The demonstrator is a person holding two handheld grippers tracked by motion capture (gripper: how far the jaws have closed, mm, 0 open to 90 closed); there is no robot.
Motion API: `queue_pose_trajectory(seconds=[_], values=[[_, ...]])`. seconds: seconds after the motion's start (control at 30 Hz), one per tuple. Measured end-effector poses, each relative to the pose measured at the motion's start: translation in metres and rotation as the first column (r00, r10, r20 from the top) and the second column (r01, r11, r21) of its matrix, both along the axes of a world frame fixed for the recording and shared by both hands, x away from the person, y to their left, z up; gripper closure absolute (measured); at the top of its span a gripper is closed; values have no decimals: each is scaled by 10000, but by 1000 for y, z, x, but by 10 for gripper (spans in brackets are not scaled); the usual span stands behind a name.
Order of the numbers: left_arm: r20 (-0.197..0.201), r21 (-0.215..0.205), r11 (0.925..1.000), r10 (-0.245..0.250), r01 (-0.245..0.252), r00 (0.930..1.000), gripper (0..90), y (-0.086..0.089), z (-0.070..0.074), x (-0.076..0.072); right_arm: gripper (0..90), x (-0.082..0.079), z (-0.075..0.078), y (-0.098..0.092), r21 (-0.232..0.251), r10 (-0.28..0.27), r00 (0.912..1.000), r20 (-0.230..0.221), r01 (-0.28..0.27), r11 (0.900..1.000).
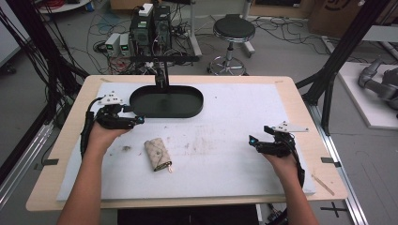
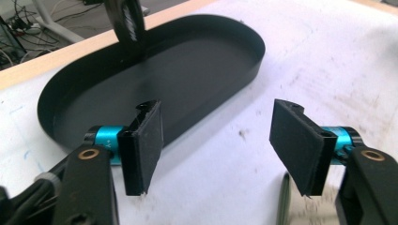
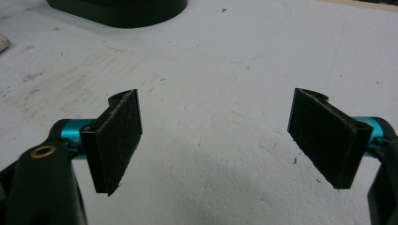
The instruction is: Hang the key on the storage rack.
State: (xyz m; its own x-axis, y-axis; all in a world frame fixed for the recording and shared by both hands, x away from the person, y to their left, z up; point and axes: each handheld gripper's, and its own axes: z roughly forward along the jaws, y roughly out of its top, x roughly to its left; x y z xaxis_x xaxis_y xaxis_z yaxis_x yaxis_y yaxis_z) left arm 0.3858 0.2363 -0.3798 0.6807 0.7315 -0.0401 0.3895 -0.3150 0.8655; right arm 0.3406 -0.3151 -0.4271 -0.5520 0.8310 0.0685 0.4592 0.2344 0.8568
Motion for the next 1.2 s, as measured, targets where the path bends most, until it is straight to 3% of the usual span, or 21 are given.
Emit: queue_pose_trajectory(seconds=[0.1,0.27,0.4,0.53,0.7,1.2], values=[[-5,156,9999,-8,8,10000,322,3,-8,-8,184,0,0,0,-14,-17,10000,-9,17,10000],[-82,3,10000,-55,55,10000,287,8,-22,-21,184,0,-1,-1,-16,-58,10000,-44,58,10000],[-238,154,9998,-123,127,9996,282,9,-27,-25,184,0,-2,-2,-10,-92,9999,-78,92,10000],[-49,-152,9996,-252,251,9997,262,11,-31,-31,184,2,-4,-2,-57,-123,9998,-122,123,9999],[-124,-259,9993,-279,276,9995,243,14,-38,-36,184,2,-3,-4,-28,-230,9997,-92,229,9997],[24,-212,9998,31,-31,10000,202,23,-36,-35,184,4,-6,-5,-113,-400,9989,-254,398,9991]])
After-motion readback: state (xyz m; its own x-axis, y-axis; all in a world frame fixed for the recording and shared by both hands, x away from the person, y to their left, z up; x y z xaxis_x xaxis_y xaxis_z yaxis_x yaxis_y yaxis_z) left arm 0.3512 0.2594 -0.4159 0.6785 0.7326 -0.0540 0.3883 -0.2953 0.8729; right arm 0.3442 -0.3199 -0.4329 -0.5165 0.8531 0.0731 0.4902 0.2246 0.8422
